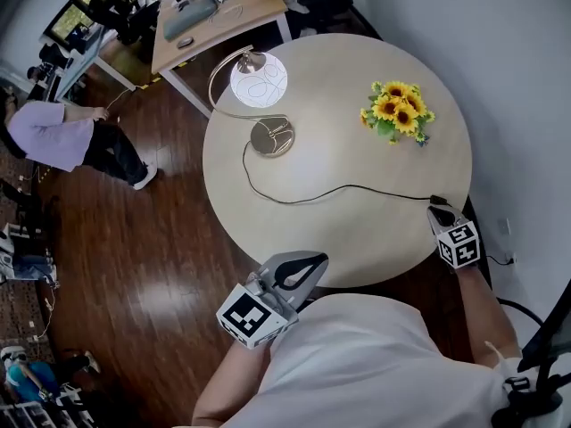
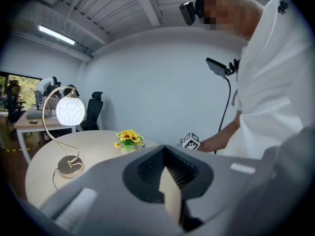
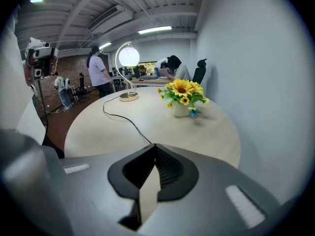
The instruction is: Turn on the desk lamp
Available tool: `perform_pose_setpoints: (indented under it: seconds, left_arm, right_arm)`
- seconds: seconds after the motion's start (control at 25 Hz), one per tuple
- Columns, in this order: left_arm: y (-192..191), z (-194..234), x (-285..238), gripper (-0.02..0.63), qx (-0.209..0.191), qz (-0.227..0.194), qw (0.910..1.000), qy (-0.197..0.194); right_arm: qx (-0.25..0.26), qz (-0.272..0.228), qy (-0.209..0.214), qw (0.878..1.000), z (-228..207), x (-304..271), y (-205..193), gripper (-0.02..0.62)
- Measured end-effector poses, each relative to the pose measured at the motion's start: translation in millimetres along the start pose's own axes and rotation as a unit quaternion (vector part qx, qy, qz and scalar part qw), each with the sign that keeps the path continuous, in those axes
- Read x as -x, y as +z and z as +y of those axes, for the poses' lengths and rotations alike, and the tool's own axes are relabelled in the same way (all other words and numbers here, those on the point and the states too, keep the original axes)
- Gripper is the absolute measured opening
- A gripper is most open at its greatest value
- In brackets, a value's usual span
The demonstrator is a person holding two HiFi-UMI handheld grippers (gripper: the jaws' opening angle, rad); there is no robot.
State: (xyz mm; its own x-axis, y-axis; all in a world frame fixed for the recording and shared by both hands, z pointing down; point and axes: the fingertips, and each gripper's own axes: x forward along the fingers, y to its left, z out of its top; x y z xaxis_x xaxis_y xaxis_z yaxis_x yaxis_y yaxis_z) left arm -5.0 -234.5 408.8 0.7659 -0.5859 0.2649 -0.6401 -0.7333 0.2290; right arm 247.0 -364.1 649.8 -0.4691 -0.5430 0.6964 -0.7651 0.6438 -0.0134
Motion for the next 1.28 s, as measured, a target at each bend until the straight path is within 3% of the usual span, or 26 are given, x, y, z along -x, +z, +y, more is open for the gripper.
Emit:
perform_pose_setpoints:
  seconds: [0.4,0.68,1.04,1.28]
  left_arm:
    - [-31.1,-33.5,99.8,0.018,-0.032,-0.007,0.9969,-0.071]
    - [-58.6,-65.9,152.7,0.018,-0.041,-0.009,0.9917,-0.122]
    - [-71.3,-123.0,182.6,0.018,-0.048,-0.014,0.9906,-0.127]
    - [-75.6,-189.3,180.0,0.018,-0.055,-0.007,0.9906,-0.125]
  right_arm:
    - [-0.029,-0.083,-0.029,0.996,147.4,102.6,29.1,0.002]
    - [-0.058,-0.115,-0.038,0.991,262.5,193.0,21.7,0.002]
    - [-0.031,-0.16,-0.017,0.986,321.6,251.1,23.3,0.002]
    - [-0.026,-0.19,-0.005,0.981,342.0,312.1,-10.4,0.002]
